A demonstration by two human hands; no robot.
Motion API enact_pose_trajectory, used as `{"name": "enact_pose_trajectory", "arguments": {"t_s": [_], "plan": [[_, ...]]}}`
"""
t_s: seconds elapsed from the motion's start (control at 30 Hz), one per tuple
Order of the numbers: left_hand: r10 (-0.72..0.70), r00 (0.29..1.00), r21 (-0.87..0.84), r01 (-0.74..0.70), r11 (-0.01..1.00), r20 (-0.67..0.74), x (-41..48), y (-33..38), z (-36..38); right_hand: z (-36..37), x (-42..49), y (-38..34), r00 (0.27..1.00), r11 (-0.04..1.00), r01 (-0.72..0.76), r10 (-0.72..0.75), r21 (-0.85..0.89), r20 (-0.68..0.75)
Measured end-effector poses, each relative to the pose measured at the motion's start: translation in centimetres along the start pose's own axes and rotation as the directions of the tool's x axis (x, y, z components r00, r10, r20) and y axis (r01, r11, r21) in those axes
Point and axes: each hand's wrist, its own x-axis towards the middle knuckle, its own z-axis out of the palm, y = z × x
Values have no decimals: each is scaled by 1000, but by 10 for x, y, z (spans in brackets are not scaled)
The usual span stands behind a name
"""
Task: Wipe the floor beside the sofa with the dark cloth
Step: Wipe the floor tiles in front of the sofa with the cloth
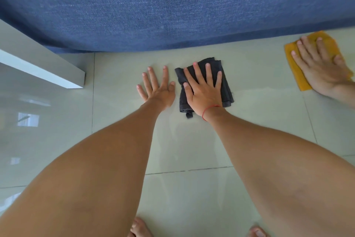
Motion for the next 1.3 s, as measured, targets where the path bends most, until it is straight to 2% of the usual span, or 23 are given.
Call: {"name": "enact_pose_trajectory", "arguments": {"t_s": [0.1, 0.17, 0.37, 0.5, 0.57, 0.7, 0.87, 1.0, 1.07, 1.13, 1.2, 1.3], "plan": [[2, 1000, -13, -2, 1000, 7, 0, 0, 0, -1, -15, 14, 997, 996, 82, -82, -21, 13], [-1, 1000, -5, 1, 1000, -2, 0, -1, 0, -1, -28, 26, 996, 996, 88, -87, -32, 21], [-7, 1000, -14, 6, 1000, -26, 0, -2, 3, -6, -28, 64, 984, 985, -174, 175, 19, -21], [-8, 999, -5, 8, 1000, -39, 4, -2, 5, -6, 0, 47, 946, 946, -322, 323, 29, -22], [-6, 999, 1, 6, 1000, -41, 5, -2, 5, -6, 11, 36, 938, 938, -346, 346, 26, -23], [-13, 999, -7, 13, 1000, -40, 5, -1, 6, -7, 25, 13, 964, 964, -264, 264, 21, -11], [-15, 999, -52, 14, 999, -30, 5, -1, 5, -4, 7, 3, 999, 1000, 27, -26, -7, 19], [-29, 984, -107, 10, 994, -175, 2, 4, 10, -8, -20, 34, 992, 993, 120, -119, -23, 48], [-28, 966, -92, 4, 996, -256, -1, 13, 13, -8, -27, 43, 996, 997, 81, -81, -13, 41], [32, 960, 5, -31, 999, -279, 0, 22, 13, -8, -29, 52, 999, 1000, -6, 6, -9, 34], [92, 967, 54, -81, 995, -236, 7, 29, 10, -10, -28, 66, 992, 992, -125, 125, 3, 15], [59, 989, 23, -56, 998, -135, 15, 36, 10, -12, -24, 86, 968, 968, -247, 249, 41, -24]]}}
